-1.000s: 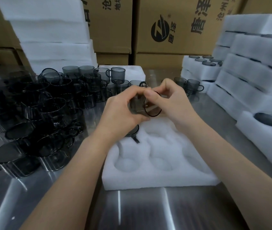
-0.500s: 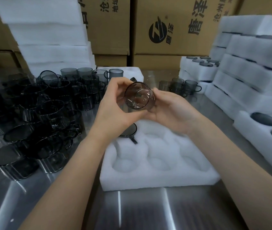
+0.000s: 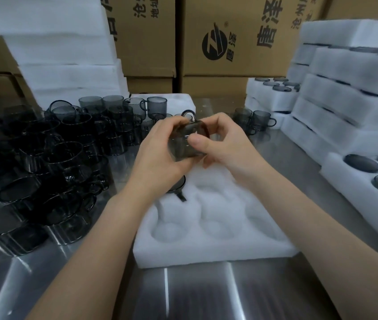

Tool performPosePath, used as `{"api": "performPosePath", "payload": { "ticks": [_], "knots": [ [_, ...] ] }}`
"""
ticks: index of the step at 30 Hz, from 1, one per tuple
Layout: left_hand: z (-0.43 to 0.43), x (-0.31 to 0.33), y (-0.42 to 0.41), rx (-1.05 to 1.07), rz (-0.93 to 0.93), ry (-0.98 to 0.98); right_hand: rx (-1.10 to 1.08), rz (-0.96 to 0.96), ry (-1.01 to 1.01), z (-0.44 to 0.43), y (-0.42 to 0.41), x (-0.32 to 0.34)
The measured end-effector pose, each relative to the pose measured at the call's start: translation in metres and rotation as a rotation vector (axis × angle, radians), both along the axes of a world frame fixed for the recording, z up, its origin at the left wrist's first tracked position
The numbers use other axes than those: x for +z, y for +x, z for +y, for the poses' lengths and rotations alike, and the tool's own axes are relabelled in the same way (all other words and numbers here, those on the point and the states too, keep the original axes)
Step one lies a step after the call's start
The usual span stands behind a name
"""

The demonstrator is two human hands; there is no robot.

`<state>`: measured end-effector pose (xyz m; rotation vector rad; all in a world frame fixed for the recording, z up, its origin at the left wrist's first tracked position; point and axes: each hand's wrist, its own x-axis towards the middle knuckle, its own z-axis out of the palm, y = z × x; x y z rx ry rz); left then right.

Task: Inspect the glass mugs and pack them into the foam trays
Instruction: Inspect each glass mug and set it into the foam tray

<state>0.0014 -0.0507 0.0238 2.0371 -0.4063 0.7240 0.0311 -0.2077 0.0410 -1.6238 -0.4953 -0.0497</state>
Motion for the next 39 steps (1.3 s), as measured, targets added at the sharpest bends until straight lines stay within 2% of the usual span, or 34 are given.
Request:
{"api": "performPosePath", "payload": {
  "ticks": [5, 12, 18, 21, 24, 27, 32, 36, 39],
  "knots": [
    [0.002, 0.001, 0.0, -0.007, -0.031, 0.104, -0.042, -0.1, -0.05, 0.0, -0.003, 0.001],
    [0.002, 0.003, -0.003, -0.064, -0.015, 0.06, -0.061, -0.063, 0.051, -0.002, -0.001, 0.003],
    [0.005, 0.0, 0.0, -0.104, 0.075, -0.097, 0.194, 0.22, 0.232, -0.01, 0.004, 0.006],
    [0.008, -0.002, 0.002, -0.13, 0.112, -0.206, 0.327, 0.257, 0.263, -0.013, 0.005, 0.005],
    [0.007, -0.002, 0.001, -0.139, 0.136, -0.224, 0.358, 0.227, 0.232, -0.012, 0.004, 0.004],
    [0.006, 0.0, -0.002, -0.129, 0.13, -0.157, 0.274, 0.158, 0.155, -0.009, 0.004, 0.001],
    [0.003, 0.003, -0.005, -0.076, 0.1, 0.003, -0.019, -0.053, -0.093, -0.003, 0.002, 0.0],
    [0.003, 0.002, -0.005, -0.058, 0.064, 0.024, -0.117, -0.17, -0.069, -0.002, 0.003, 0.0],
    [0.003, 0.002, -0.005, -0.071, 0.061, 0.048, -0.122, -0.157, -0.016, -0.003, 0.001, 0.002]
  ]
}}
